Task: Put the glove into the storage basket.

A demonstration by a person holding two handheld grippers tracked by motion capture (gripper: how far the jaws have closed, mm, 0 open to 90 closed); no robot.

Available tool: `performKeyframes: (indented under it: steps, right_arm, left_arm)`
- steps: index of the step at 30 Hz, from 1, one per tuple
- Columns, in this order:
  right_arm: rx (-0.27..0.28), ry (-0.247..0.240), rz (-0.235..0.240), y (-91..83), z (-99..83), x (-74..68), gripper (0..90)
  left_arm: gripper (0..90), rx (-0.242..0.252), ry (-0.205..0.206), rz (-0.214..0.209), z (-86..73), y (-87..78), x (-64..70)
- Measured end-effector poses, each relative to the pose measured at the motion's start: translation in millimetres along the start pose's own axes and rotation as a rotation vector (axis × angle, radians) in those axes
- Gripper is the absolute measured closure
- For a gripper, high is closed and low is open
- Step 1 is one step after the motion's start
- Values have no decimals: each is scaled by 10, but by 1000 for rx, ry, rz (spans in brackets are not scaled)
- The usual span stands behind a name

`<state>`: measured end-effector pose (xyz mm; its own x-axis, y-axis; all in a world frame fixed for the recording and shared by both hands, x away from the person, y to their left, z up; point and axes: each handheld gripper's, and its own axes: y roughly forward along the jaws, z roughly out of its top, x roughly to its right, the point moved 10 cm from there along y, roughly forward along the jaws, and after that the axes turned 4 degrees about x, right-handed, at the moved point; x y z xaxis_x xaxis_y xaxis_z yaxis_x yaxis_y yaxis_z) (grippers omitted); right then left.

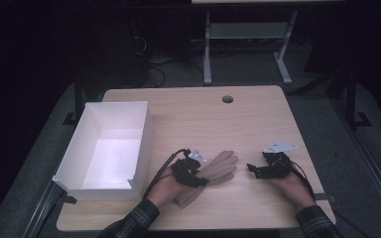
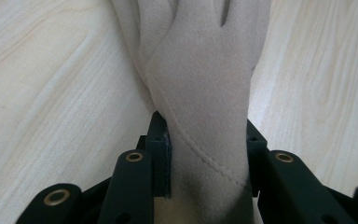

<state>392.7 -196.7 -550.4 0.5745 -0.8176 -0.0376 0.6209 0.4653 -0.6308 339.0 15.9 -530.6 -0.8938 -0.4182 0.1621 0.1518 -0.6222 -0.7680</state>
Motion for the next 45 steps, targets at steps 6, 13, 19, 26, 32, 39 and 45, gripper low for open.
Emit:
performKeyframes:
  steps: [6,13,19,26,32,39,45]
  right_arm:
    - [0,1,0,0,0,-1,188]
    - [0,4,-1,0,1,-2,188]
    - [0,2,0,0,0,-1,188]
    - [0,1,0,0,0,-1,188]
    - [0,2,0,0,0,-2,188]
    - [-1,1,0,-1,0,-3,188]
    - [1,1,1,1,1,-5,188]
  left_arm:
    - [650,31,-15,-22,100,-61,45]
    - [650,50,-32,-37,188,-144,45]
    - [650,61,-53,-36,303,-251,39]
    - [650,73,-53,-28,440,-383,39]
    - [650,79,-54,-17,537,-489,22]
    - [649,95,-59,-10,652,-614,15]
    - [649,103,-60,-1,731,-730,-16]
